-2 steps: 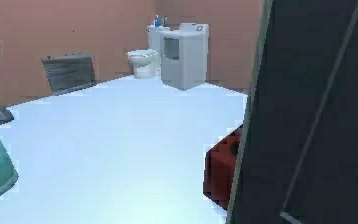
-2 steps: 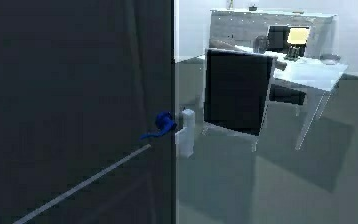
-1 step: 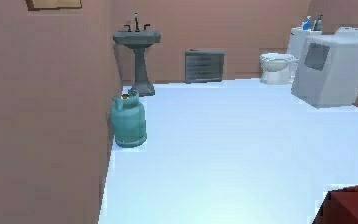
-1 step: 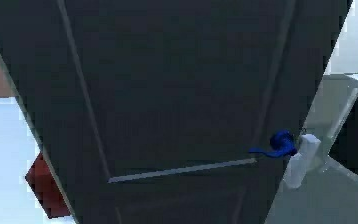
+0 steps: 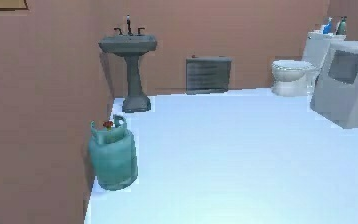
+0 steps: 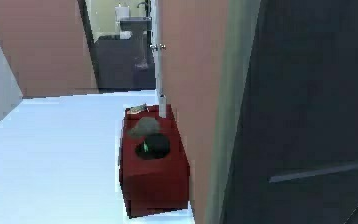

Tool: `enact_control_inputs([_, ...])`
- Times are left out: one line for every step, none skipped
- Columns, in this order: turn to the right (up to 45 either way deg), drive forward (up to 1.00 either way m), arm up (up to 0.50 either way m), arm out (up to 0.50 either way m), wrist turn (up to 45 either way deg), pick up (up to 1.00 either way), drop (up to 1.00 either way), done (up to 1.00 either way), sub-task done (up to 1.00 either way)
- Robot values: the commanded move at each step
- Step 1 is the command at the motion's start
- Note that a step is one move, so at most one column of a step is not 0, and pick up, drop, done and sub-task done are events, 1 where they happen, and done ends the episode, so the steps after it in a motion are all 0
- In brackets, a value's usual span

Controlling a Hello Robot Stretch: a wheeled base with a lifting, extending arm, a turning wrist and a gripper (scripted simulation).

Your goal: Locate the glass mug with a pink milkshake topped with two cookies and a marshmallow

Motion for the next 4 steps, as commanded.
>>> enact_control_inputs([45.0, 0.0, 0.0, 0.0, 0.0, 0.0, 0.0, 0.0, 0.0])
enact_control_inputs([3.0, 0.0, 0.0, 0.0, 0.0, 0.0, 0.0, 0.0, 0.0])
enact_control_inputs([0.0, 0.95, 0.0, 0.0, 0.0, 0.0, 0.0, 0.0, 0.0])
enact_control_inputs([-33.0, 0.0, 0.0, 0.0, 0.0, 0.0, 0.0, 0.0, 0.0])
